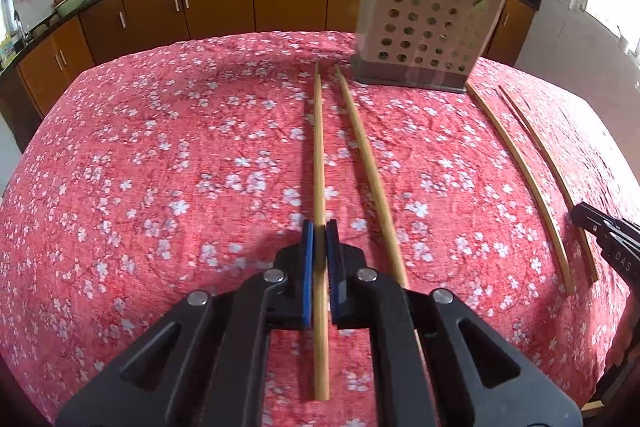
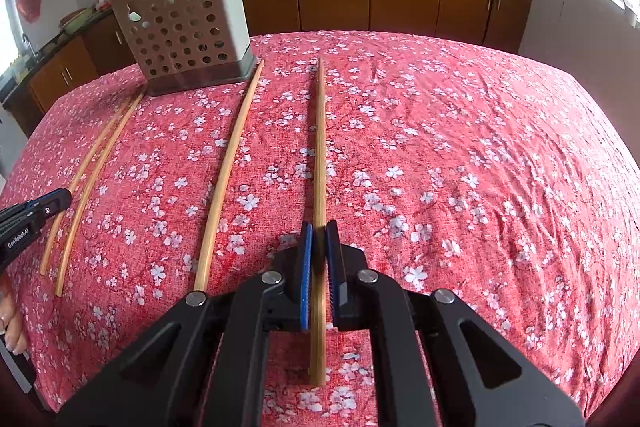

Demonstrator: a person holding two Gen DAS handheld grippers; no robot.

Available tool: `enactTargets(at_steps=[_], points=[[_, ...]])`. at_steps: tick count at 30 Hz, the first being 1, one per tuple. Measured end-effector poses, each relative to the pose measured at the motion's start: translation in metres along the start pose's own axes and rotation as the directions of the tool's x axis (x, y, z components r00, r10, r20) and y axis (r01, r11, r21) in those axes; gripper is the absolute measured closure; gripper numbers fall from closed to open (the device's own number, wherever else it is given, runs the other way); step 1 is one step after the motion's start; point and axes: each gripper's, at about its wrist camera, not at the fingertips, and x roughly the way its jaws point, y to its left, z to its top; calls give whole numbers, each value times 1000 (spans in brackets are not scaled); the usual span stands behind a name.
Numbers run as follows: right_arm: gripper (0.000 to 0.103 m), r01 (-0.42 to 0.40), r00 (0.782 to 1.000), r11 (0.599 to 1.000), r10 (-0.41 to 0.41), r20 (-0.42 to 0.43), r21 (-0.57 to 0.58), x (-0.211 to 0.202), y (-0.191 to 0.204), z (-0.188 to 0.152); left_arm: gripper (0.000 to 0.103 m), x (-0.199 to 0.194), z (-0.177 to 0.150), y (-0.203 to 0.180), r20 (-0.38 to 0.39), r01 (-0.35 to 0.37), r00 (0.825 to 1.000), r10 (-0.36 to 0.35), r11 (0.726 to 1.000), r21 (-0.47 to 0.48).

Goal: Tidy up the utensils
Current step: 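Close the left tool on a chopstick while the right tool keeps its chopstick gripped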

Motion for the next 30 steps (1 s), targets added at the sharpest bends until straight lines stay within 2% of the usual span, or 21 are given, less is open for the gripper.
enactTargets(at_steps=[3, 7, 12, 22, 30], points=[[95, 22, 1000, 1000, -22, 6, 18, 1, -11, 3, 95, 0, 4, 24, -5, -25, 1000, 25, 999, -46], [95, 26, 1000, 999, -26, 7, 37, 3, -21, 4, 94, -2, 6, 41, -6, 6, 1000, -7, 998, -60], [95, 35, 999, 999, -35, 25, 30, 2, -24, 0, 93, -6, 2, 37, 23, -1, 1000, 1, 1000, -31], [95, 32, 999, 999, -33, 26, 32, 2, -22, -3, 92, -9, -1, 43, 26, 33, 999, -31, 997, -67], [95, 32, 999, 999, -33, 27, 32, 2, -23, -3, 92, -8, 1, 36, 23, 7, 1000, -6, 998, -54]])
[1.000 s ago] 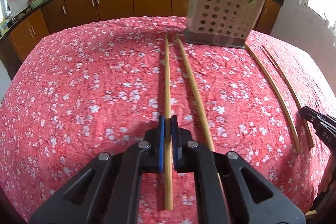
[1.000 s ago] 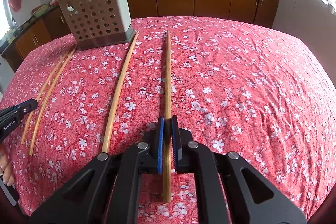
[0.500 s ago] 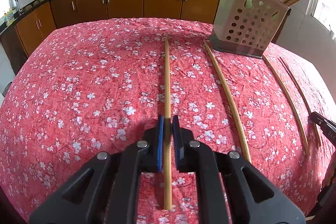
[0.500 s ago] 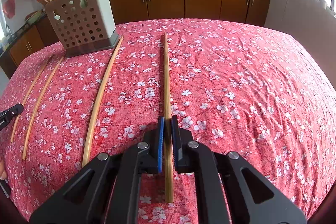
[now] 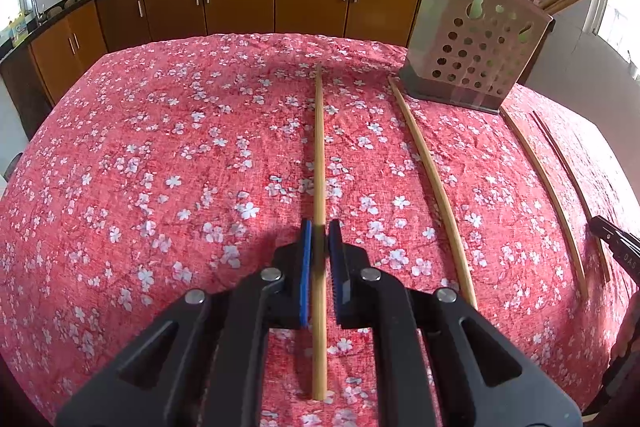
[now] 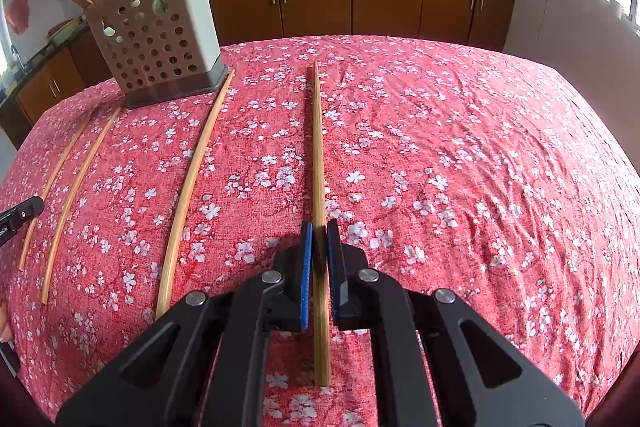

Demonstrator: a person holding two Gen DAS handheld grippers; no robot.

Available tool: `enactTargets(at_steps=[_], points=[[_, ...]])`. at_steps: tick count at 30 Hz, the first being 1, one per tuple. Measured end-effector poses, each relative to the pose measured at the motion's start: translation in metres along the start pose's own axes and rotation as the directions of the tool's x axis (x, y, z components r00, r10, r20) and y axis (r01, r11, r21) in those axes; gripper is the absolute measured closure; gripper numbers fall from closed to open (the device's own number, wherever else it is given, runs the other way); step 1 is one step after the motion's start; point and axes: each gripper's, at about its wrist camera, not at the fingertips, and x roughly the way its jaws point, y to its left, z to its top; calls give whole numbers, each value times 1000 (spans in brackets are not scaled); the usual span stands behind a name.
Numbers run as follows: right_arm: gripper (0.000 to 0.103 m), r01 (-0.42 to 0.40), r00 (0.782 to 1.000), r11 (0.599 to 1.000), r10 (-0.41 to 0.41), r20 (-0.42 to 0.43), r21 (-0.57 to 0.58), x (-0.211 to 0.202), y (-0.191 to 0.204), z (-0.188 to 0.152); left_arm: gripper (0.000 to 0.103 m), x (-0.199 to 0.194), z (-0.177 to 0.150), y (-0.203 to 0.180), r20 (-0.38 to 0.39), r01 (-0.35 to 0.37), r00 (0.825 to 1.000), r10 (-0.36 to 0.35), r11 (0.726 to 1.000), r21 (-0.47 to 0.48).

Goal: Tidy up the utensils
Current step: 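Close the left tool on a chopstick while the right tool keeps its chopstick gripped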

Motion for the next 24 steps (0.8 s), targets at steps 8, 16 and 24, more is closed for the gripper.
enactTargets(at_steps=[8, 16, 24], points=[[94, 0, 1000, 1000, 0, 1, 0, 0, 0, 0, 92, 0, 0, 0, 0, 1, 1000, -1, 1000, 0], [94, -3, 1000, 1000, 3, 1, 2, 0, 0, 0, 92, 1, 1, -1, 0, -4, 1000, 4, 1000, 4], [94, -10, 1000, 1000, 10, -1, 0, -3, 0, 1, 92, -3, -3, -3, -1, -17, 1000, 17, 999, 35]])
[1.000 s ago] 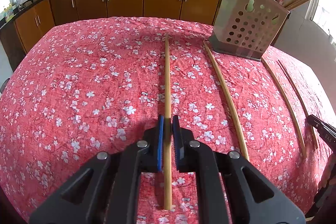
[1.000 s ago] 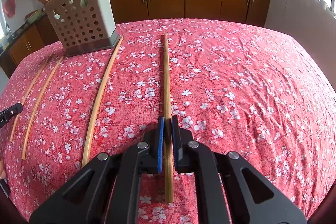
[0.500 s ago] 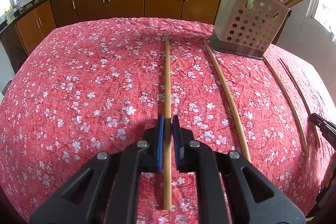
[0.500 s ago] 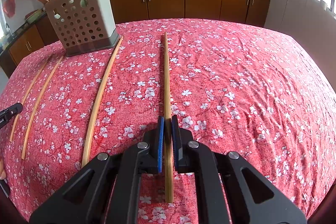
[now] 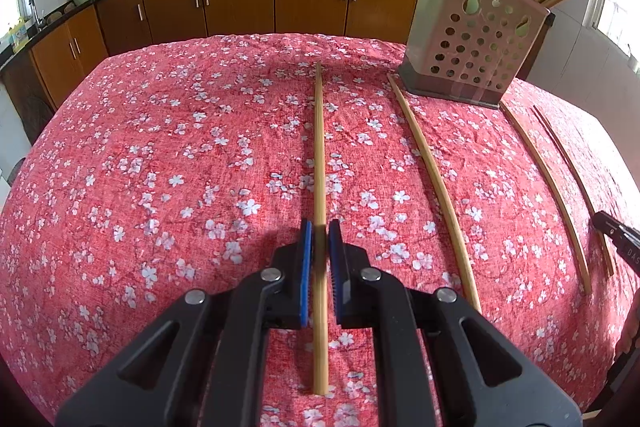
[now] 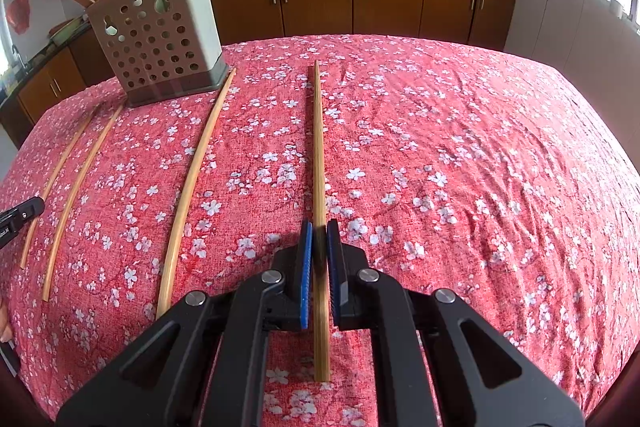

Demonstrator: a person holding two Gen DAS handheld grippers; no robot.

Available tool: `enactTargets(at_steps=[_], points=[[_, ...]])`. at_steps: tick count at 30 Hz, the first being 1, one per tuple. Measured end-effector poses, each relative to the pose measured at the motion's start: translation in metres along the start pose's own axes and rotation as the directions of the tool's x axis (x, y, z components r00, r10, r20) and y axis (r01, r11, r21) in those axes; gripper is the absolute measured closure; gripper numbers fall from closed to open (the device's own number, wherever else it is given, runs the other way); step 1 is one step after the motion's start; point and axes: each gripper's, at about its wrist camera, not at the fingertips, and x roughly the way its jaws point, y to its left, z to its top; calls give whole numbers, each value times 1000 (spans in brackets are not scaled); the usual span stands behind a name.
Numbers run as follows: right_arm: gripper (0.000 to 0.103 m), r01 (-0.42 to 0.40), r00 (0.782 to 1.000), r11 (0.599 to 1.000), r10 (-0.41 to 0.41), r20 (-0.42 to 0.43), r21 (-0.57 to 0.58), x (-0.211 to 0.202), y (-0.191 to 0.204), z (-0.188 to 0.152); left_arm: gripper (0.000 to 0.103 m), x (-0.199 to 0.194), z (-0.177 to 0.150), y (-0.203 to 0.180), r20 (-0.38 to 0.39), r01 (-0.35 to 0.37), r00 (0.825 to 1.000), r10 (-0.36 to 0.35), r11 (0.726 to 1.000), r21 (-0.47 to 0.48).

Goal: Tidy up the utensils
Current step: 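Close the left tool on a chopstick while the right tool keeps its chopstick gripped, then lift both held chopsticks upright off the table toward the holder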

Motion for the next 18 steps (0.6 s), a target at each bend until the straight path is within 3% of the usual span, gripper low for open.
enactTargets(at_steps=[9, 12, 18], points=[[95, -19, 1000, 1000, 19, 0, 8, -5, -4, -2, 95, -9, -7, 2, -5, 3, 1000, -3, 1000, 19], [95, -22, 998, 1000, 21, 55, 22, -21, -8, -1, 95, -19, -6, 4, 9, 12, 1000, -12, 1000, 15], [95, -24, 985, 999, 16, 174, 43, -58, -15, 14, 95, -61, 9, 5, 120, 31, 992, -33, 999, 17]])
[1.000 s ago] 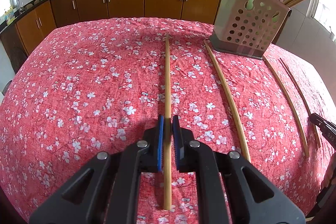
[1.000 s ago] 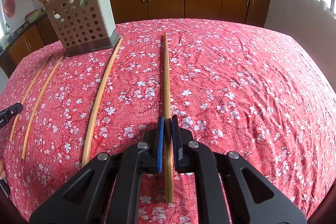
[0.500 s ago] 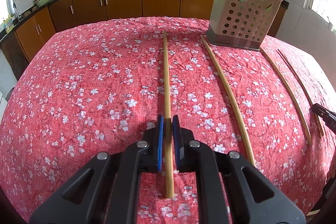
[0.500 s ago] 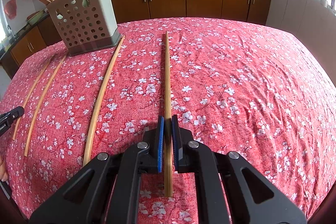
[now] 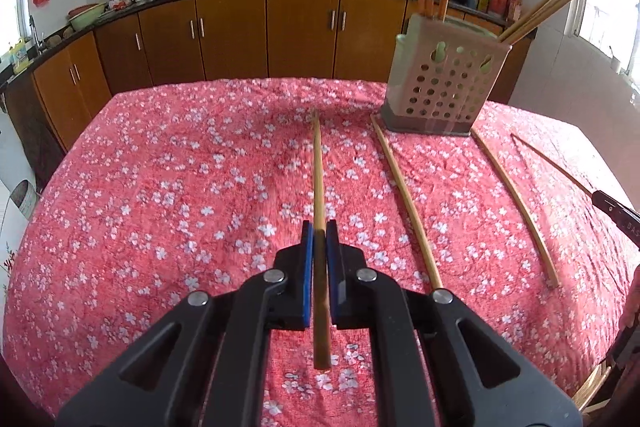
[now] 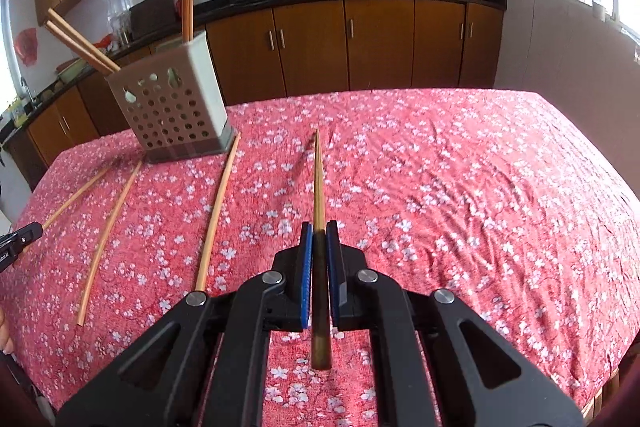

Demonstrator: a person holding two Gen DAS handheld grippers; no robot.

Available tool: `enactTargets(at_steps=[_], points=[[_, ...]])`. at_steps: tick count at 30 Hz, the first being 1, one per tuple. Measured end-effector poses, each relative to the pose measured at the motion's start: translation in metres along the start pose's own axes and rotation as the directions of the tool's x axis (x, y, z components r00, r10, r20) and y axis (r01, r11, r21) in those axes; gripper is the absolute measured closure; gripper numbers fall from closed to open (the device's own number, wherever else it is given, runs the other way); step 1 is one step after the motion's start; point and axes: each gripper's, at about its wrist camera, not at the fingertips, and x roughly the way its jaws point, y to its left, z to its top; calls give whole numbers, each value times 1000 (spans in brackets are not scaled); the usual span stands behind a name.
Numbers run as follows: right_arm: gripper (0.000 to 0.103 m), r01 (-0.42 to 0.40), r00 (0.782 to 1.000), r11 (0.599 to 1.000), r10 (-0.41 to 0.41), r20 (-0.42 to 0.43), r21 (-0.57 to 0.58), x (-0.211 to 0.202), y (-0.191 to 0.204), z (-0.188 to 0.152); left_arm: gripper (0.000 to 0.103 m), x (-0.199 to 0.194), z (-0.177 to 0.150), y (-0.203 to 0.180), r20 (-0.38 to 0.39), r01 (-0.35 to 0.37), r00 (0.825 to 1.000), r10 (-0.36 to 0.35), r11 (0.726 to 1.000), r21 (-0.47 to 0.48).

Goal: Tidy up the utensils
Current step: 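Lift both held chopsticks upright off the table toward the holder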

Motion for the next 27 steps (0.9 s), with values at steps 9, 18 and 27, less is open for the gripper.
enactTargets(at_steps=[9, 18, 27], points=[[95, -24, 986, 1000, 25, 166, -8, -40, 9, 29, 95, -60, 40, -2, 190, 15, 982, -11, 1000, -20], [95, -39, 974, 999, 41, 225, -15, -48, 14, 37, 95, -73, 59, -7, 247, 27, 969, -18, 999, -31], [95, -44, 961, 999, 48, 272, -22, -58, 19, 46, 96, -80, 71, -12, 286, 37, 958, -34, 999, -6]])
